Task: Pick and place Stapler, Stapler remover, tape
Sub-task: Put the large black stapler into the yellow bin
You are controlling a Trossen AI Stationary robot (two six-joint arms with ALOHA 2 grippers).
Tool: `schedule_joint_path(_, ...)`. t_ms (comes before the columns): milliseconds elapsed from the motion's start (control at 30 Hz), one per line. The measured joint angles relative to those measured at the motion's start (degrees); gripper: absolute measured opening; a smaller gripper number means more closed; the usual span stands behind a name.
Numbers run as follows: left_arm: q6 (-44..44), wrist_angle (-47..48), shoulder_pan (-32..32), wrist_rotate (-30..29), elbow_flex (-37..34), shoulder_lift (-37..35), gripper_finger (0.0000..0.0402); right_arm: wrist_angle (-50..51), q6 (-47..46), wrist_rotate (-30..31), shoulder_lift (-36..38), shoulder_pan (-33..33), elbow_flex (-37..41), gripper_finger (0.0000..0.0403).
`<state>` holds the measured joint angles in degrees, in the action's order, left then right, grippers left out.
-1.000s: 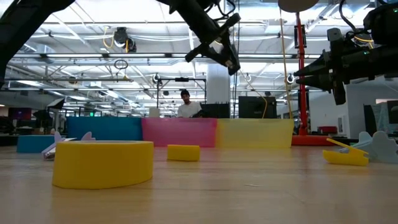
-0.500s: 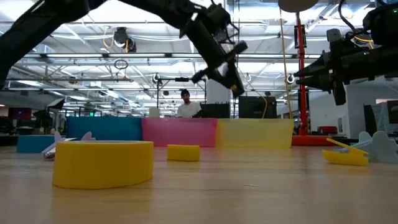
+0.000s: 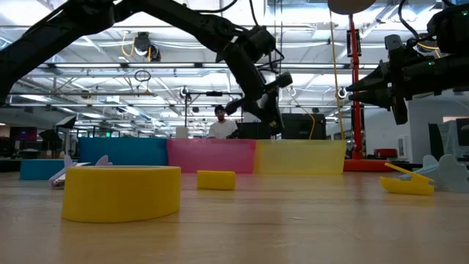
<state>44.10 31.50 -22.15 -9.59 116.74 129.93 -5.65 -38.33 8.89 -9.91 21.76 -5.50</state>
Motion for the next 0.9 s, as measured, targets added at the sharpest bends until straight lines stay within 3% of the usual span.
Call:
schedule_joint_path(533,9.1,3.3,2.4,4.9,0.0,1.4,0.0127,-0.1,0.0,0.0,0.0,0.0,0.0,0.0096)
schedule_joint_path(900,11.5,4.5,2.9,2.9,0.0,1.4,0.0127,-0.1,0.0,0.0,0.0,0.0,0.0,0.0095)
